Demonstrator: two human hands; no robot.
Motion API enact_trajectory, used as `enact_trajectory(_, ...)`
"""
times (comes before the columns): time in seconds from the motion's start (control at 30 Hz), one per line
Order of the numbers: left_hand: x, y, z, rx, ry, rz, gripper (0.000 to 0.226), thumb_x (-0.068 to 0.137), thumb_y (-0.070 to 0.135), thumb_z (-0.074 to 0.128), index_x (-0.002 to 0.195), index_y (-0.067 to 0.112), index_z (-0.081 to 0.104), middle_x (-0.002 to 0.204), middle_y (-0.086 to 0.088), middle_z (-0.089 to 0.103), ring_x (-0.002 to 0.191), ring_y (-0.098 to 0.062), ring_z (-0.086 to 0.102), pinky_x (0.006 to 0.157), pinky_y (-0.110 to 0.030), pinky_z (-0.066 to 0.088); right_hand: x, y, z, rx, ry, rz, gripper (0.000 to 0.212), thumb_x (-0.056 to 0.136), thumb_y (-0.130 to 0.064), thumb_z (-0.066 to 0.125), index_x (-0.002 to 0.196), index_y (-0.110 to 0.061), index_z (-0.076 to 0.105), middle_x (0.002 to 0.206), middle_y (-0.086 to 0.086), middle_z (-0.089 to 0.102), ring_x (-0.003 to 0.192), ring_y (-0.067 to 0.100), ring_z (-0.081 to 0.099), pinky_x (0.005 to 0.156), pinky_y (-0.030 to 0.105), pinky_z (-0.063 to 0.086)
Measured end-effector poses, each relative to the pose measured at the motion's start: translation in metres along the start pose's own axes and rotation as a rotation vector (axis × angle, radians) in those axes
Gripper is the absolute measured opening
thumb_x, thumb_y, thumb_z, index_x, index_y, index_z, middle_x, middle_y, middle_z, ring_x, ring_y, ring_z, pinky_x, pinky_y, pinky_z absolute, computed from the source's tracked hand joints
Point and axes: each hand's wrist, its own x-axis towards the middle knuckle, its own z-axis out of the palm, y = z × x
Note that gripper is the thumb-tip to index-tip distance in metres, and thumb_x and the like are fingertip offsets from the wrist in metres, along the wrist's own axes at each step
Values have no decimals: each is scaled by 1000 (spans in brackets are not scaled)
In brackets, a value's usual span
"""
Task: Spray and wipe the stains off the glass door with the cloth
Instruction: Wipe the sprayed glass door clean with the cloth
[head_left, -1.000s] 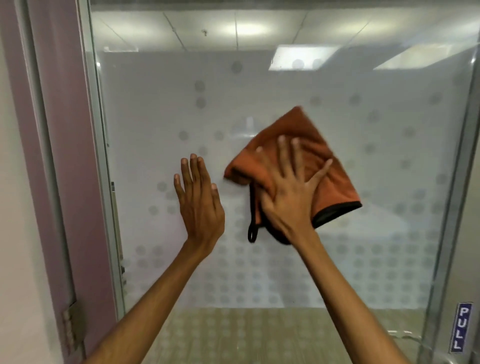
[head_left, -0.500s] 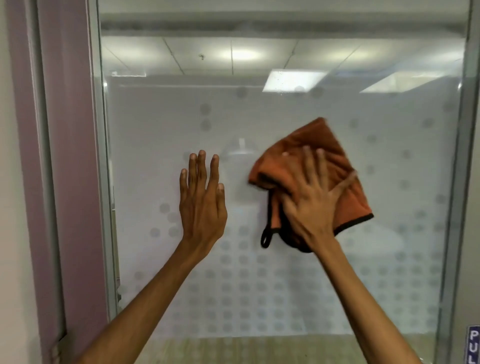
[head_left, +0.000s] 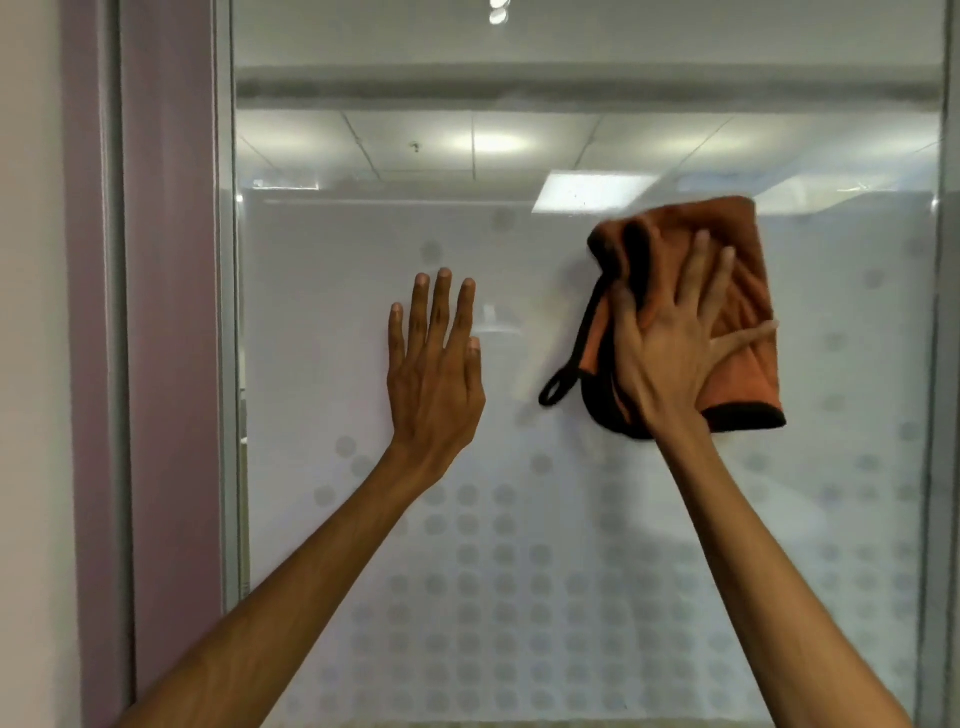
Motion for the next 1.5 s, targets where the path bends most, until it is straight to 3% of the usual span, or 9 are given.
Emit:
enact_trajectory(0.07,11,5,0,-7,5,1,52,106,21,25,158,13,20,166,-9,14,155,-25,6,127,-44,5,28,-24,3,3,30,7,59,100,-65,15,155,-48,3,169,2,8,157,28,1,106,83,-7)
enact_trajectory(0.27,16,4,-1,-5,2,-22,55,106,27,22,158,11,17,166,-11,11,155,-26,5,127,-44,4,-20,-20,8,-111,-71,-417,57,102,-59,21,157,-45,14,169,0,13,157,24,4,110,79,-7)
enact_trajectory(0.43,22,-9,-5,-40,31,-11,57,105,23,36,157,6,18,165,-12,14,155,-26,8,127,-42,2,19,-6,-7,-41,-55,-219,58,100,-63,17,155,-48,15,168,2,14,157,25,3,111,78,-6)
enact_trajectory(0.53,22,-7,-4,-30,26,-23,56,106,24,33,157,6,18,165,-13,14,154,-28,9,127,-45,3,39,-28,-3,-1,-9,-170,57,101,-62,22,155,-48,12,168,4,15,157,28,5,110,79,-6)
enact_trajectory(0.8,-67,5,6,-76,-30,-20,56,106,22,25,157,5,13,166,-14,8,155,-26,3,126,-48,0,-118,37,5,-144,-154,-540,58,102,-56,17,157,-38,24,168,2,16,157,26,7,112,76,0)
enact_trajectory(1.03,-127,7,16,-58,-59,-48,56,105,20,23,158,8,8,167,-9,5,155,-23,2,126,-45,-7,-127,37,7,-39,-75,-230,61,96,-49,40,155,-42,26,169,0,13,157,23,3,115,70,-11)
enact_trajectory(1.2,-169,1,16,-102,-92,-85,57,105,16,27,157,9,7,166,-7,5,155,-23,2,126,-45,-5,-215,67,-1,-98,-246,-428,64,93,-47,43,155,-38,28,168,4,15,156,25,8,112,77,-4)
enact_trajectory(1.37,-219,8,17,-96,-155,-122,55,104,19,23,157,6,11,166,-6,4,155,-21,-2,126,-44,-6,-188,77,0,-34,-120,-73,58,101,-53,33,155,-35,30,168,7,14,157,25,5,113,75,-5)
enact_trajectory(1.5,-227,15,25,-105,-138,-161,55,105,18,23,157,8,6,165,-5,4,155,-20,-4,125,-46,-6,-222,49,16,-47,-150,-103,68,93,-49,45,157,-38,23,169,6,7,157,26,0,112,76,-8)
